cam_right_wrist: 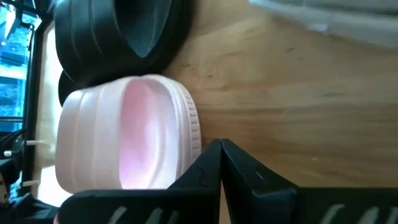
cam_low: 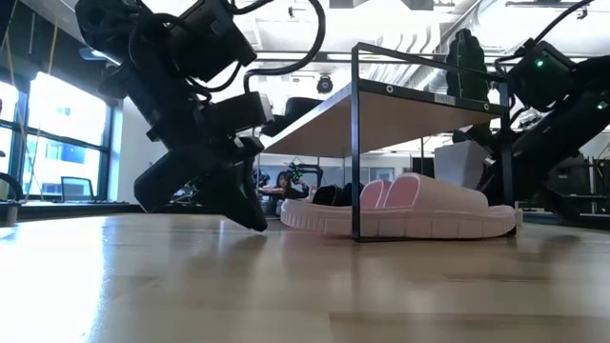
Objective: Pick and place slides into the shelf
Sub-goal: Put the pink slide under the shelf
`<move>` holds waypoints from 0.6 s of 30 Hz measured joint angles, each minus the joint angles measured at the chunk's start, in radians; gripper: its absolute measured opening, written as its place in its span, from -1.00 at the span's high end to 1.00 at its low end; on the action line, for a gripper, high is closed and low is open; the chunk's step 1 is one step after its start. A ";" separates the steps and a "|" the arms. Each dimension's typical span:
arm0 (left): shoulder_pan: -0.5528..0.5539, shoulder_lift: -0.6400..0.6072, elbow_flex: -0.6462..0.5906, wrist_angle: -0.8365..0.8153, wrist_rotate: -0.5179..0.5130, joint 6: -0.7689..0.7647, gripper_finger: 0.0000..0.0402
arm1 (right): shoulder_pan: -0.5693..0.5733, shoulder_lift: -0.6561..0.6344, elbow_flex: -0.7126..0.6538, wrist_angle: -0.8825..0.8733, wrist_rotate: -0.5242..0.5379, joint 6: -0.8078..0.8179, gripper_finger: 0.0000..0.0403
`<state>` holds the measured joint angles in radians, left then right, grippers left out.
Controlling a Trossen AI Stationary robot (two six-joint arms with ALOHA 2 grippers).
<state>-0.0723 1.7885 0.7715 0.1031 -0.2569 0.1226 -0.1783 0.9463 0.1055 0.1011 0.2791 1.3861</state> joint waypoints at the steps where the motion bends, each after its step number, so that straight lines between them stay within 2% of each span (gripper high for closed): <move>1: 0.000 -0.002 0.000 -0.002 0.000 0.000 1.00 | 0.008 -0.012 0.000 -0.014 0.018 0.000 1.00; 10: 0.000 -0.024 0.000 -0.021 -0.015 -0.003 1.00 | 0.064 -0.141 0.000 -0.204 0.134 0.008 1.00; 16: 0.000 -0.029 0.000 -0.032 -0.024 -0.012 1.00 | 0.098 -0.228 0.000 -0.273 0.160 0.010 1.00; 18: 0.000 -0.029 0.000 -0.040 -0.025 -0.023 1.00 | 0.115 -0.256 0.018 -0.348 0.179 0.011 1.00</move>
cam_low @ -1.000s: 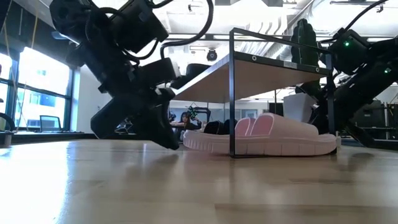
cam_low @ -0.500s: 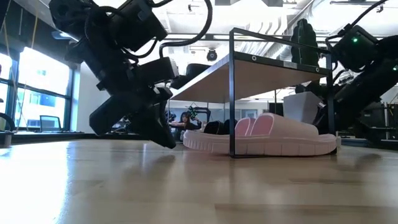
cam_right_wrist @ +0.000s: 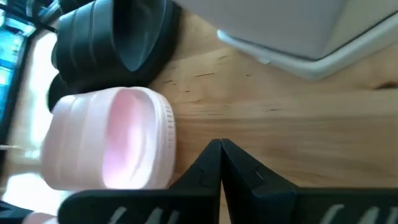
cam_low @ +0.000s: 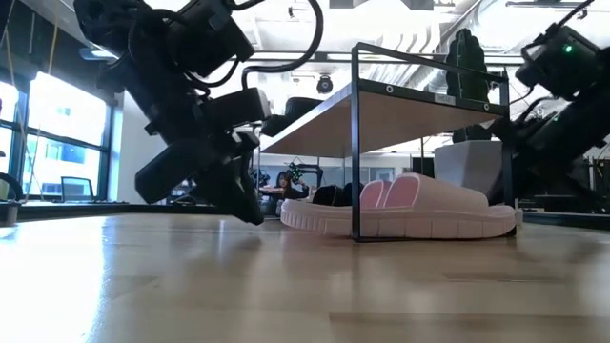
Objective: Pick and place slides into the shelf
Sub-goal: Put the pink slide under the shelf
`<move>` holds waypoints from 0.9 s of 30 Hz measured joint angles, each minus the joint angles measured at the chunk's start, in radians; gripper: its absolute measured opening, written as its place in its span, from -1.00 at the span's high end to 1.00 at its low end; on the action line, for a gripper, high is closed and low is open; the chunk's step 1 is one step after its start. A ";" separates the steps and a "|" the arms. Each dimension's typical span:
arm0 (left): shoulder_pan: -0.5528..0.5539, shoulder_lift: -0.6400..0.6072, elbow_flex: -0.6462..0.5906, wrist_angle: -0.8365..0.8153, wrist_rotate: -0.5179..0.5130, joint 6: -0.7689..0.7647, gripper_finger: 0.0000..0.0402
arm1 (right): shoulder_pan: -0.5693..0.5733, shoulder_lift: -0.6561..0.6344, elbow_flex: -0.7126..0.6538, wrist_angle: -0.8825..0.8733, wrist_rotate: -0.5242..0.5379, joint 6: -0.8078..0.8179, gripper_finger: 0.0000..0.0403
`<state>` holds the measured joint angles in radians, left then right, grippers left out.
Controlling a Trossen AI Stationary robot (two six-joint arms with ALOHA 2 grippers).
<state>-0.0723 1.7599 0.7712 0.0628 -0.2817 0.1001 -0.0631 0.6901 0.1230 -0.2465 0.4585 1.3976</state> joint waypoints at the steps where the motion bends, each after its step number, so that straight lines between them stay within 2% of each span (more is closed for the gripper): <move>1: 0.000 0.000 0.000 -0.008 0.000 -0.002 1.00 | 0.009 -0.016 0.021 -0.060 0.013 0.000 1.00; 7: 0.000 0.000 0.000 -0.015 -0.001 -0.019 1.00 | 0.091 -0.069 0.229 -0.453 0.149 -0.003 1.00; 11: 0.000 0.000 0.000 -0.014 -0.001 -0.024 1.00 | 0.169 -0.065 0.389 -0.622 0.212 -0.010 1.00; 15: 0.000 0.000 0.000 -0.016 -0.001 -0.027 1.00 | 0.273 -0.053 0.524 -0.717 0.267 -0.018 1.00; 20: 0.000 0.000 0.000 -0.028 -0.001 -0.034 1.00 | 0.439 -0.010 0.632 -0.656 0.275 -0.133 1.00; 27: 0.000 0.000 0.000 -0.038 -0.001 -0.048 1.00 | 0.738 0.113 0.675 -0.231 0.300 -0.480 1.00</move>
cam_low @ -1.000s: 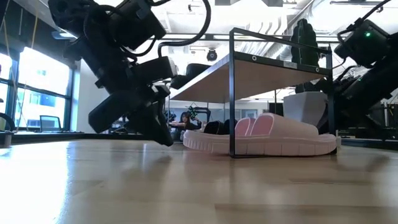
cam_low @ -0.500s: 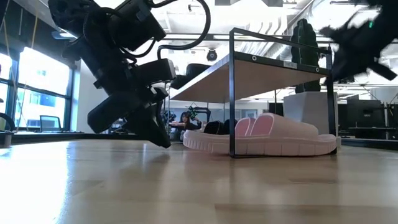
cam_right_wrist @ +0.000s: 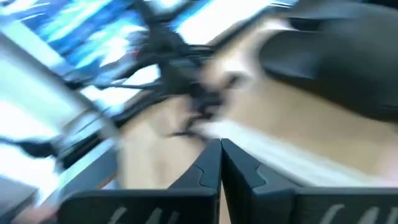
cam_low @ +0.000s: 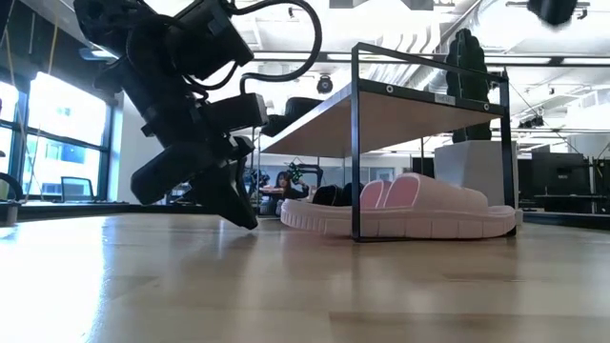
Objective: Pick and place slides into the shelf
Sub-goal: Put the pink slide under the shelf
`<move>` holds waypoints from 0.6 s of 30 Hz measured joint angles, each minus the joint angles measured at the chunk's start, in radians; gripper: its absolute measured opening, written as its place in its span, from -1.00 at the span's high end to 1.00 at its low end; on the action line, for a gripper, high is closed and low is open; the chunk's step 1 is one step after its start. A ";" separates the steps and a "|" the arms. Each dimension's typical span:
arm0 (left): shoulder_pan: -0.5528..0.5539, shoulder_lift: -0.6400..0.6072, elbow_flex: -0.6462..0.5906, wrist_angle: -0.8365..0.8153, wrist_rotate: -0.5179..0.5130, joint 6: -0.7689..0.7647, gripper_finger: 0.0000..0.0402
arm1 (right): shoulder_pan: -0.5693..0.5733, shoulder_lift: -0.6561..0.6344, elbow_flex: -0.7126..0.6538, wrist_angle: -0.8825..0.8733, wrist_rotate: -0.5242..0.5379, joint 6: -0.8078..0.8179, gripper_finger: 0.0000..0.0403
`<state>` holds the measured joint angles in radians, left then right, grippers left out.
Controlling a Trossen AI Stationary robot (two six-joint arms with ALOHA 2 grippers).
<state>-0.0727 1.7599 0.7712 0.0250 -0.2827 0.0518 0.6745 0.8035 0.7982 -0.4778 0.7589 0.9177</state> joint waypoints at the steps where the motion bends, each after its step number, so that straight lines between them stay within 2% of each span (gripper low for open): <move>1: 0.000 0.000 0.000 0.000 0.000 -0.001 1.00 | 0.042 0.024 0.003 0.071 0.000 -0.058 1.00; 5: 0.000 0.000 0.000 -0.001 0.000 -0.005 1.00 | 0.185 0.139 0.017 0.194 -0.006 -0.262 1.00; 8: 0.000 0.000 0.000 -0.002 0.000 -0.004 1.00 | 0.252 0.248 0.019 0.166 0.052 -0.288 1.00; 13: 0.000 0.000 0.000 -0.007 0.000 -0.003 1.00 | 0.271 0.442 0.020 0.108 0.080 -0.219 1.00; 18: 0.000 0.000 0.000 -0.005 0.000 0.000 1.00 | 0.262 0.630 0.020 -0.019 0.104 -0.003 1.00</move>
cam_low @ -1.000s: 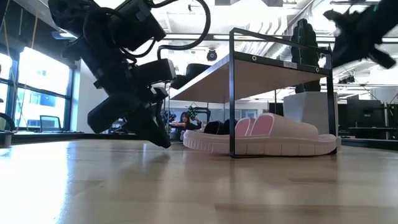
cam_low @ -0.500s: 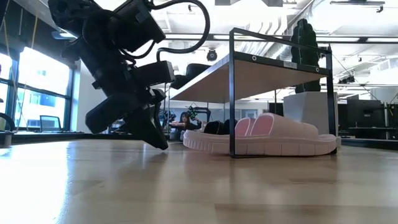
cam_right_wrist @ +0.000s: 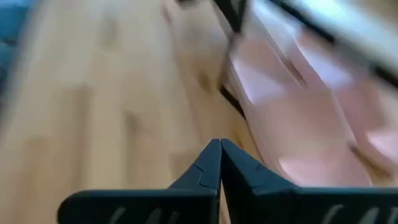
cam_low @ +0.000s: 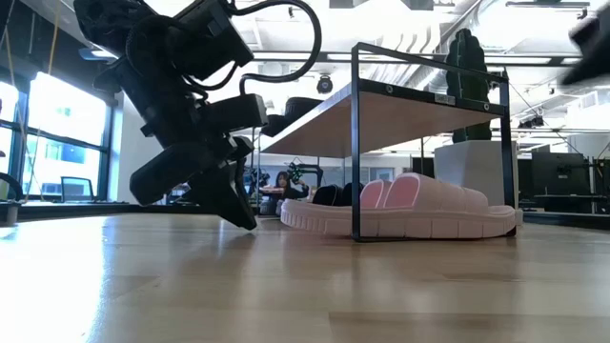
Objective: Pick and place slides into the shelf
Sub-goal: Put the pink slide under the shelf
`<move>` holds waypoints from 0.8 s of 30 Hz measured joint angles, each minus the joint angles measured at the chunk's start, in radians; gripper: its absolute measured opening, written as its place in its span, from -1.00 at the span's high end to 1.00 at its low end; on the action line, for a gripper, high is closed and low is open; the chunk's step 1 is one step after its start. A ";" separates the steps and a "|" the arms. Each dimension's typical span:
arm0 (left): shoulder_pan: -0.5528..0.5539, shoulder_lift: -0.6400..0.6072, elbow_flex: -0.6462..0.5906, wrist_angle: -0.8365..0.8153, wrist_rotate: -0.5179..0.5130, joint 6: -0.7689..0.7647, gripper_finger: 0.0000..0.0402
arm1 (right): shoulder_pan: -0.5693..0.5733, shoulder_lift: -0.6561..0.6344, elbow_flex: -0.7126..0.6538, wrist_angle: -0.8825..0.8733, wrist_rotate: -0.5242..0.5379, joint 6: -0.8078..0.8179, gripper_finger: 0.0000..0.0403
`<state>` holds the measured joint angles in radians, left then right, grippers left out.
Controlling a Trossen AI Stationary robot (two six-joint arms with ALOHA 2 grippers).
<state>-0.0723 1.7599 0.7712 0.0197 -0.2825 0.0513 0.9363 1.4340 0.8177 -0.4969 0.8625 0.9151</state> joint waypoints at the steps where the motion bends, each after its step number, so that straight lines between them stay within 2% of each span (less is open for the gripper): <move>1: 0.000 0.000 0.000 0.003 0.000 0.001 1.00 | 0.000 0.032 0.000 -0.031 -0.002 0.054 1.00; 6: 0.000 0.000 0.000 0.021 -0.022 0.021 1.00 | -0.004 0.191 0.000 -0.156 -0.006 0.371 1.00; 9: 0.000 0.000 0.000 0.038 -0.023 0.023 1.00 | -0.020 0.277 0.000 -0.177 -0.015 0.479 1.00; 14: 0.000 0.000 0.000 0.037 -0.023 0.025 1.00 | -0.067 0.370 0.000 -0.129 -0.050 0.499 1.00; 24: 0.000 0.000 0.000 0.037 -0.023 0.030 1.00 | -0.141 0.393 0.000 -0.079 0.024 0.484 1.00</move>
<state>-0.0723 1.7603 0.7712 0.0566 -0.3054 0.0814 0.7953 1.8267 0.8177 -0.5762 0.8862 1.3991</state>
